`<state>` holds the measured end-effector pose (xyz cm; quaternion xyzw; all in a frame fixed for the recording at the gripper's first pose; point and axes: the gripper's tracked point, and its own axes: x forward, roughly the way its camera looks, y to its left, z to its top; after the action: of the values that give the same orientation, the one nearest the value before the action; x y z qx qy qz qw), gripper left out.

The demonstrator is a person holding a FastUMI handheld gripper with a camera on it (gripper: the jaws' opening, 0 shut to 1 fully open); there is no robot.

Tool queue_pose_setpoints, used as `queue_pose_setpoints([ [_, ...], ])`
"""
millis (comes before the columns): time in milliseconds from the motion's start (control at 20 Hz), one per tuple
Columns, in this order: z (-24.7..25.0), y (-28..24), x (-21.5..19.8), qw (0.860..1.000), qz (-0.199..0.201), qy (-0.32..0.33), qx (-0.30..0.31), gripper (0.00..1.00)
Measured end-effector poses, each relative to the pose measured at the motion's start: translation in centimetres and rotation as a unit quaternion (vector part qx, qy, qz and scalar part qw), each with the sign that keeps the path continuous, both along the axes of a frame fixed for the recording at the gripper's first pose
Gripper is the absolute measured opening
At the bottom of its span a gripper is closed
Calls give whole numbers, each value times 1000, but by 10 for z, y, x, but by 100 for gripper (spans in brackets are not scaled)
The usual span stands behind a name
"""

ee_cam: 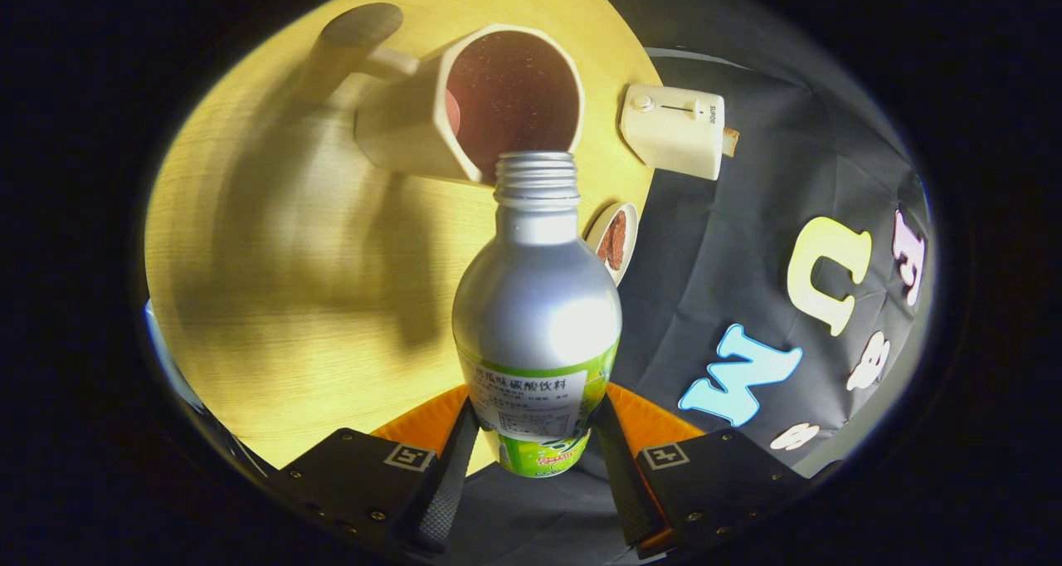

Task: Take the bottle from table, then pour the juice into the cup, finally place the bottle on the coaster

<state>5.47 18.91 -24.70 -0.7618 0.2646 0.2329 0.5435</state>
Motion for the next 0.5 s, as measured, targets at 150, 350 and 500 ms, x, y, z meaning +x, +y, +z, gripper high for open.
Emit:
queue_pose_setpoints([
  [150,1,-1,3,1000,4,-2,-7,75],
  [350,2,-1,3,1000,4,-2,-11,76],
  [500,4,0,3,1000,4,-1,-13,75],
])
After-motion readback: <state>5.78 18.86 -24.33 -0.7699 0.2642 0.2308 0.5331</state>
